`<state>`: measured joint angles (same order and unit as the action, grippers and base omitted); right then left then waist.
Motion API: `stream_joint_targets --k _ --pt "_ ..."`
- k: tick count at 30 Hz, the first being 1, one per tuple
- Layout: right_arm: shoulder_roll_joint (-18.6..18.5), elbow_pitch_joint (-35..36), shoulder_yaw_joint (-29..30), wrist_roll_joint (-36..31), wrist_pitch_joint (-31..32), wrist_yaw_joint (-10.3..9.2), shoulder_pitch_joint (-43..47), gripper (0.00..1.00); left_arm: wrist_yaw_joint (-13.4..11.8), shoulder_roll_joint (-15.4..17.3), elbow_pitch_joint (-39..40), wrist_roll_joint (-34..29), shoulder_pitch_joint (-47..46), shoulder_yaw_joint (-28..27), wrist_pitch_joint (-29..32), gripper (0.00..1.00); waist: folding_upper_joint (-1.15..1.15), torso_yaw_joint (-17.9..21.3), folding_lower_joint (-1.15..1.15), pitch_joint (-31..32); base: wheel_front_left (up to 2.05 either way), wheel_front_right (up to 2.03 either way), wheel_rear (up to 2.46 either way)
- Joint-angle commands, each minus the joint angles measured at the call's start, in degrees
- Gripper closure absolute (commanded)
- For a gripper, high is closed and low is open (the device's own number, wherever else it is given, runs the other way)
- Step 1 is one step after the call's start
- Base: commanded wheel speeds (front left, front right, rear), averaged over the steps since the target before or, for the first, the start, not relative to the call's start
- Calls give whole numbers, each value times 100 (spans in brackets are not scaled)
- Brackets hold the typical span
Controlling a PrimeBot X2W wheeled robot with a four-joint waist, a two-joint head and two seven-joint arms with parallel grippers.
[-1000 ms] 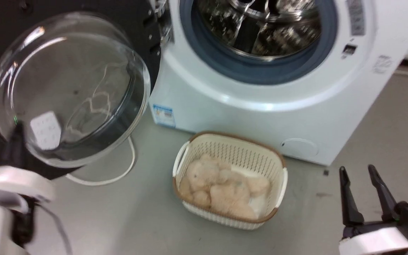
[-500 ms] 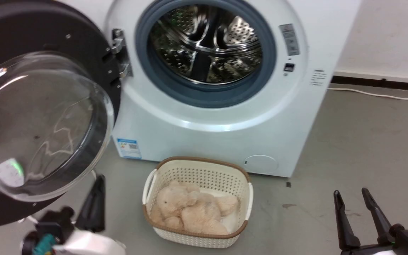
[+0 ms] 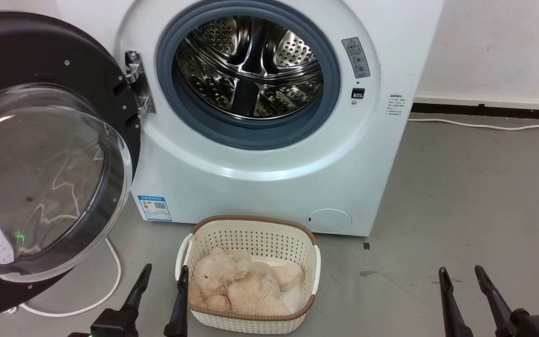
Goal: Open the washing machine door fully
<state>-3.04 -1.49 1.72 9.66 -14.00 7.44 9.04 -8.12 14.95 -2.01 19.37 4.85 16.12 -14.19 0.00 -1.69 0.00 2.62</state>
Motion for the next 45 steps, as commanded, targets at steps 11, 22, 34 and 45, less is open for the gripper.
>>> stream_joint_targets --k 11,22,34,45 --pt "16 -117 -54 66 -60 5 25 0 -180 -39 47 -34 78 -44 -50 0 0 12 0 24 0 0 0" --pt "1 -101 -60 -2 55 0 -49 100 -130 -109 33 -102 -7 -114 76 100 0 13 1 11 0 0 0" --pt "2 -76 -71 -99 191 1 -135 100 -35 -220 50 -288 -56 -265 212 100 0 29 1 -17 0 0 0" --pt "4 -55 -81 -180 304 1 -207 100 44 -312 64 -442 -96 -391 324 100 0 42 1 -40 0 0 0"
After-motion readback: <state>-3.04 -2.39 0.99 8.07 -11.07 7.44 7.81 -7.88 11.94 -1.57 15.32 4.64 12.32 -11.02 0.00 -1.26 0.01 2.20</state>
